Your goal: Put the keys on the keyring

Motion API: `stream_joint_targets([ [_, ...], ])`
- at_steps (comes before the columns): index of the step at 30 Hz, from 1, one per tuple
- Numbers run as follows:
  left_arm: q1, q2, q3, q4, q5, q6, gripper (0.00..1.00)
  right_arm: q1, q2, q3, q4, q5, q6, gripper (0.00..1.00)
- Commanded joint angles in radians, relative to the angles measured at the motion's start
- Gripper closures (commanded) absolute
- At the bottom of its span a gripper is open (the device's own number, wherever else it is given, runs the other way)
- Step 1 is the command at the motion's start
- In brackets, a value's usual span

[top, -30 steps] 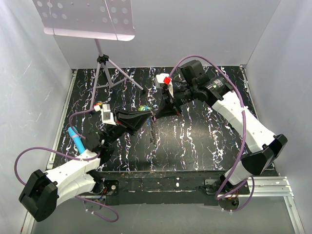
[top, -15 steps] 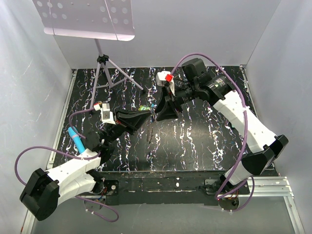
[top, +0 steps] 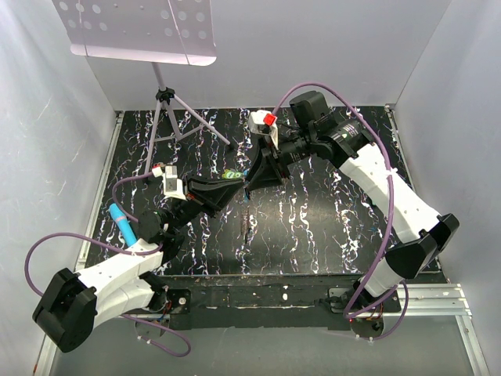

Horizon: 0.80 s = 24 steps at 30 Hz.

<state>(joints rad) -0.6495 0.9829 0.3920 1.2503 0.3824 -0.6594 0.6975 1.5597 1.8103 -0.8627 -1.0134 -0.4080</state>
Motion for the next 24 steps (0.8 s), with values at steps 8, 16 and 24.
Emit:
stream_joint_targets([
  [8, 0.007, -0.010, 0.033, 0.048, -0.008, 0.000, 1.00, -0.001, -0.007, -0.003, 0.027, -0.063, 0.003, 0.94],
  [16, 0.040, -0.085, 0.077, -0.193, 0.048, -0.012, 0.88, 0.000, -0.007, 0.036, -0.114, -0.022, -0.096, 0.99],
  [24, 0.100, -0.279, 0.428, -1.332, 0.223, 0.324, 0.02, 0.022, 0.042, 0.222, -0.593, 0.249, -0.468, 0.99],
])
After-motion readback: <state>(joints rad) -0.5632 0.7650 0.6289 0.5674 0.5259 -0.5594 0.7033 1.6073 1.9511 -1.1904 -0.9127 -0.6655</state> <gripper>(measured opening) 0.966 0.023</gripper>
